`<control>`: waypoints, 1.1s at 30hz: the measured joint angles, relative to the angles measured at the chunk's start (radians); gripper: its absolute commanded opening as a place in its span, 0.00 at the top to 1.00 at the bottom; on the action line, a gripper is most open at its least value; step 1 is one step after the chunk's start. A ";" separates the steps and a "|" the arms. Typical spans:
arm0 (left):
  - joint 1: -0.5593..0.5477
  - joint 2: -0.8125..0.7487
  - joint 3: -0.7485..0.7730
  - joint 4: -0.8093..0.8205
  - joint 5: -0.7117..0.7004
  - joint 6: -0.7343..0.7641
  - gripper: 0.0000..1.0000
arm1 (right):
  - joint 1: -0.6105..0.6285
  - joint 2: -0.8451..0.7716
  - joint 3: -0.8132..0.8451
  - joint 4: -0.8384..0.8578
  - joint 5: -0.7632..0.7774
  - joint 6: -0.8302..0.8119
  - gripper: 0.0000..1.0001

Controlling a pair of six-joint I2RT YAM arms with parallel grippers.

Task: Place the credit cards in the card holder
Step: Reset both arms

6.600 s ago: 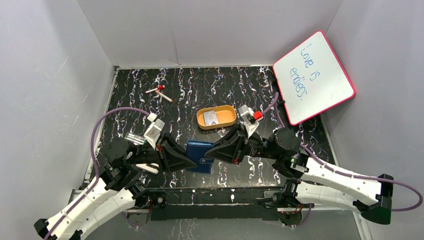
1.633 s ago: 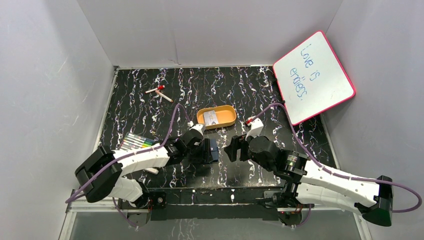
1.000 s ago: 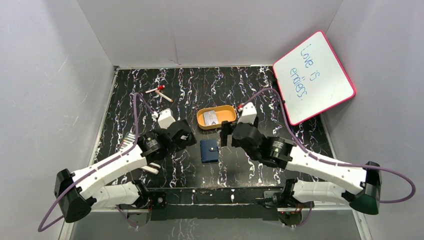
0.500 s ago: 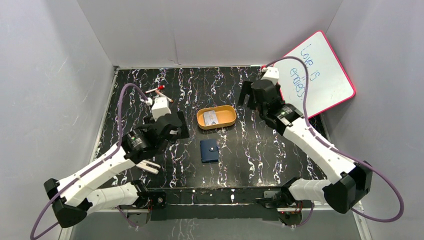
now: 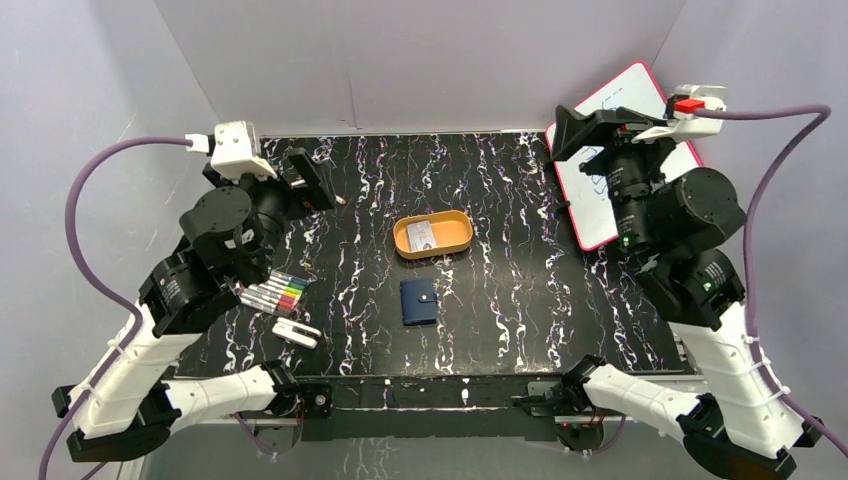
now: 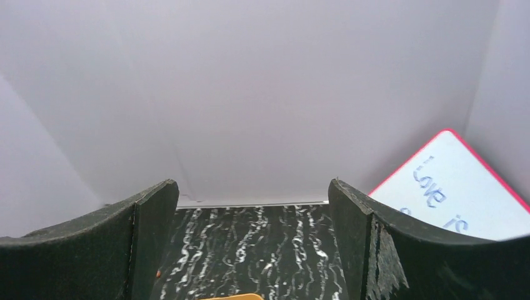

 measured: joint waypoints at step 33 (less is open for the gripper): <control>0.000 0.127 0.307 0.163 0.051 0.295 0.08 | 0.477 0.218 0.158 0.184 0.273 -0.318 0.01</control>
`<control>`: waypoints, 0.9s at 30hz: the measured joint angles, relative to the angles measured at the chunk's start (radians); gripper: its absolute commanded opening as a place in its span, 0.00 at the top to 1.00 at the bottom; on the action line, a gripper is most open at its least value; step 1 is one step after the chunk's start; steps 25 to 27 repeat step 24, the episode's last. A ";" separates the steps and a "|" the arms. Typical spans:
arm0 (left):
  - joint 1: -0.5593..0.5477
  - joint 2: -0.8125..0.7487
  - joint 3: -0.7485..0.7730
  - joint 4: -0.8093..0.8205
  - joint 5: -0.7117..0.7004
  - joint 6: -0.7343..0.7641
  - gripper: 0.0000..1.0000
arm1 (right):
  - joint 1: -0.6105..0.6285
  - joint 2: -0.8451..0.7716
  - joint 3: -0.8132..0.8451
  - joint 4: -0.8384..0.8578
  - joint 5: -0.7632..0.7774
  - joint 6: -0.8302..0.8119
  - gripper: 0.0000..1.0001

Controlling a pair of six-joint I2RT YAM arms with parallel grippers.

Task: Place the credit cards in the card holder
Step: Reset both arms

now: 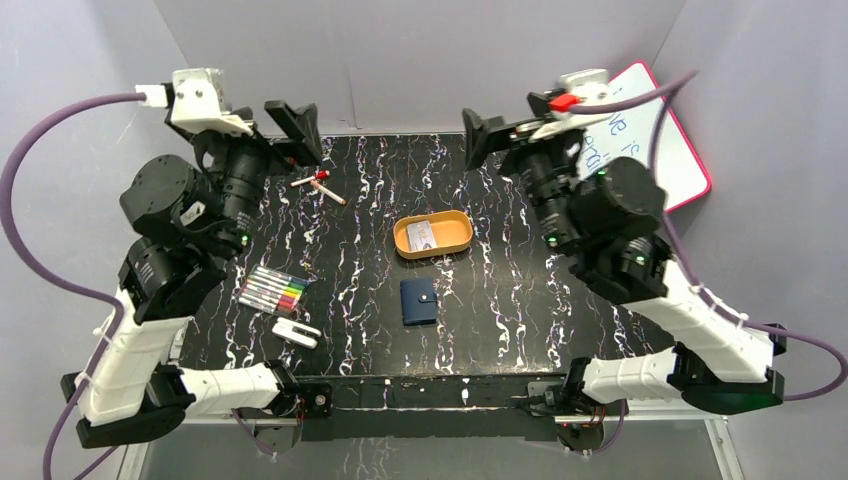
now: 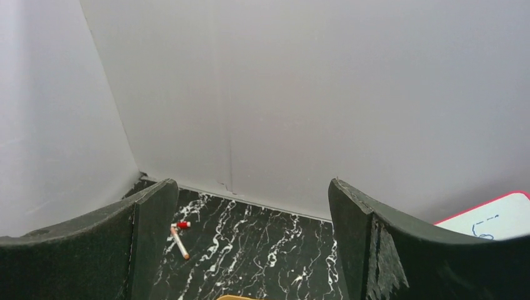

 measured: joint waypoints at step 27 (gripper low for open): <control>0.000 -0.080 -0.204 0.014 0.044 -0.122 0.08 | 0.000 -0.195 -0.475 0.514 -0.056 -0.166 0.01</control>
